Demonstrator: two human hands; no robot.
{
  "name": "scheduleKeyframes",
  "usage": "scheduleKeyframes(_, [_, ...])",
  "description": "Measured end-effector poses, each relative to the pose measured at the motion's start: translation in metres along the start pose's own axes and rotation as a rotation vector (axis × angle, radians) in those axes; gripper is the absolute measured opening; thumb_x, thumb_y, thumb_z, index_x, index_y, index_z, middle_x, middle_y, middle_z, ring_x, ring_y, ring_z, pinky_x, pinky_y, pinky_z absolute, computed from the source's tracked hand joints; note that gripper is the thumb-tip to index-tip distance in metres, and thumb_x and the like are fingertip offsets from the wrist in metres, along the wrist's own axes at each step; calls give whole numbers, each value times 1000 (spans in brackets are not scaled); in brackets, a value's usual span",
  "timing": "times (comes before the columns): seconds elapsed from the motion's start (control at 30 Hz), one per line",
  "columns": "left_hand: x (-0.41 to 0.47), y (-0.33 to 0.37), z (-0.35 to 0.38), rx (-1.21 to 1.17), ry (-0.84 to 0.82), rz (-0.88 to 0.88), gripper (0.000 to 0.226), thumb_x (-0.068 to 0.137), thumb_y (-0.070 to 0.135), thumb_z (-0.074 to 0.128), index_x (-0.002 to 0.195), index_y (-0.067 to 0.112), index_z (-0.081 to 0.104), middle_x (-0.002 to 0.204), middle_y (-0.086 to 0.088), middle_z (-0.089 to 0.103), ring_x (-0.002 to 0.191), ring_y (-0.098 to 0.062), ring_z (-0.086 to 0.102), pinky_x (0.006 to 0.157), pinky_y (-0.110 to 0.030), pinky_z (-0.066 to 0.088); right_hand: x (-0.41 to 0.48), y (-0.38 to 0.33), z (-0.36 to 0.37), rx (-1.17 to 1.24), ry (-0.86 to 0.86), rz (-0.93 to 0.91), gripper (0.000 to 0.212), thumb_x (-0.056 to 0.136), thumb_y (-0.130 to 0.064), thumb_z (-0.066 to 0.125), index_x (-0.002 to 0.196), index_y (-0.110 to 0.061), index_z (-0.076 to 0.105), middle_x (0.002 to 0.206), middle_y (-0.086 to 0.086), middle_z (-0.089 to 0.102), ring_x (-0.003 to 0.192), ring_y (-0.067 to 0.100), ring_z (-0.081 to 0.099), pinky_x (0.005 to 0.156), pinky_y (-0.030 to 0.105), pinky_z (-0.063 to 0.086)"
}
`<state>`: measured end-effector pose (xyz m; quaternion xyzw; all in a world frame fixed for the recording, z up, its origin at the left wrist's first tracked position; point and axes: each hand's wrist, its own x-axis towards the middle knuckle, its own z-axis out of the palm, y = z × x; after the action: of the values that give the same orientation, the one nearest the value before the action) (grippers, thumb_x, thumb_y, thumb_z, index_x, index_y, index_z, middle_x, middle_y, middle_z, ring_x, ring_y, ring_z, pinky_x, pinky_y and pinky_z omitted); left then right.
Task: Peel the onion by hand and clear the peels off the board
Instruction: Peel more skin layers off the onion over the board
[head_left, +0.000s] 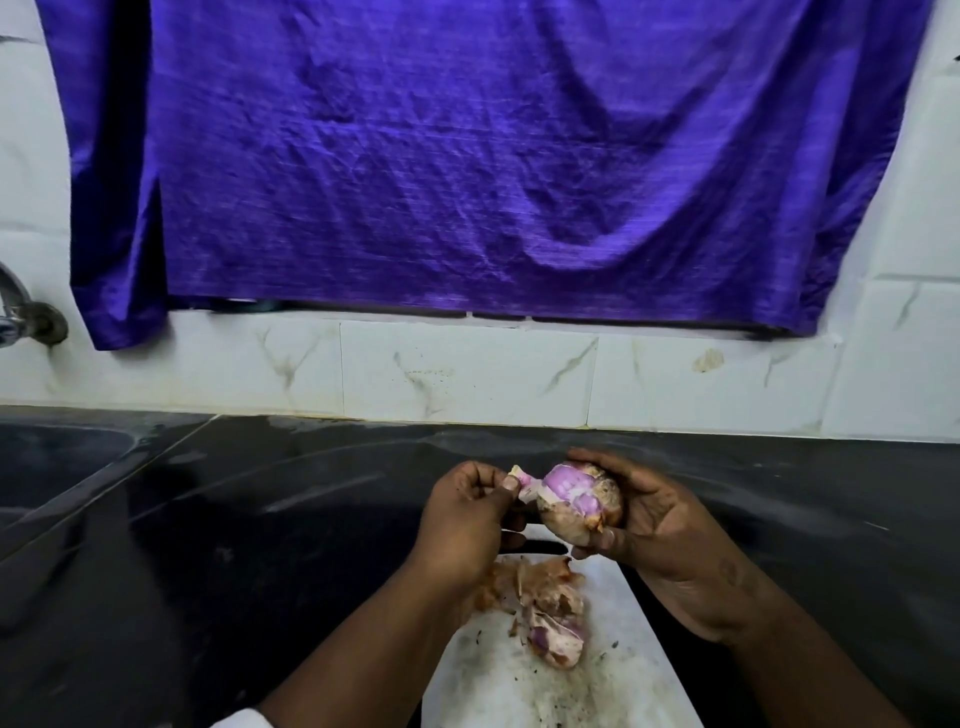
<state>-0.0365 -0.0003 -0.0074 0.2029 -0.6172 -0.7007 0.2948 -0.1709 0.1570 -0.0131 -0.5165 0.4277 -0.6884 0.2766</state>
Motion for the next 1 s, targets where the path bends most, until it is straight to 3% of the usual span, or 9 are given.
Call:
scheduleKeyframes(0.17, [-6,1,0,118,45,5,17,104,10,60,87,8,63,72,-7,71,59,-11,66,53,-26,52,-3,-8,8,70,78,2,71,69,-21,96,134,-21,67,132,8,69,115,27,70,80,33,62])
scheduleKeyframes(0.27, [-6,0,0,335,69,69,13,101,16,66,91,7,66,90,-13,75,80,-24,71,70,-38,55,-4,-15,5,185,147,-20,71,63,-30,99,129,-29,71,128,-1,72,107,19,73,77,28,62])
scheduleKeyframes(0.33, [-8,-1,1,480,-20,171,9,96,14,71,87,15,68,86,-3,75,79,-18,72,72,-38,57,-3,-18,2,223,160,-34,73,67,-29,97,134,-29,68,128,-1,71,106,17,73,78,27,62])
scheduleKeyframes(0.43, [-9,-6,2,594,-148,272,21,86,2,72,79,22,68,80,6,72,60,-1,62,58,-25,52,-2,-14,1,159,109,-4,79,74,-23,92,145,-21,58,136,7,66,110,25,71,82,32,62])
scheduleKeyframes(0.6, [-12,2,5,433,-171,305,23,90,-1,67,72,13,73,69,6,71,62,-2,69,56,-13,51,-3,-12,1,167,126,32,69,72,-17,94,135,-20,64,132,10,68,110,31,72,74,39,65])
scheduleKeyframes(0.7, [-10,3,5,361,-89,402,25,97,11,63,74,11,72,71,-5,68,69,-23,67,61,-36,55,-3,-11,0,189,180,45,60,69,-20,96,123,-21,70,126,11,71,104,29,73,71,35,64])
scheduleKeyframes(0.8, [-11,7,5,290,10,551,15,99,18,66,91,23,78,87,8,76,84,-8,72,71,-23,57,-2,-7,0,207,181,66,58,74,-24,92,126,-15,69,125,16,69,98,28,73,65,33,62])
scheduleKeyframes(0.87, [-13,9,4,314,19,668,15,96,19,70,106,24,79,100,11,77,95,-10,73,76,-19,57,-1,-6,0,201,164,81,59,80,-27,88,132,-10,65,127,18,67,97,28,72,63,32,60])
scheduleKeyframes(1.0, [-13,8,6,372,17,729,16,93,12,76,105,21,82,95,12,77,91,-6,74,73,-12,53,-1,-5,0,185,177,110,60,81,-33,86,132,-9,65,126,16,69,95,27,72,62,31,60])
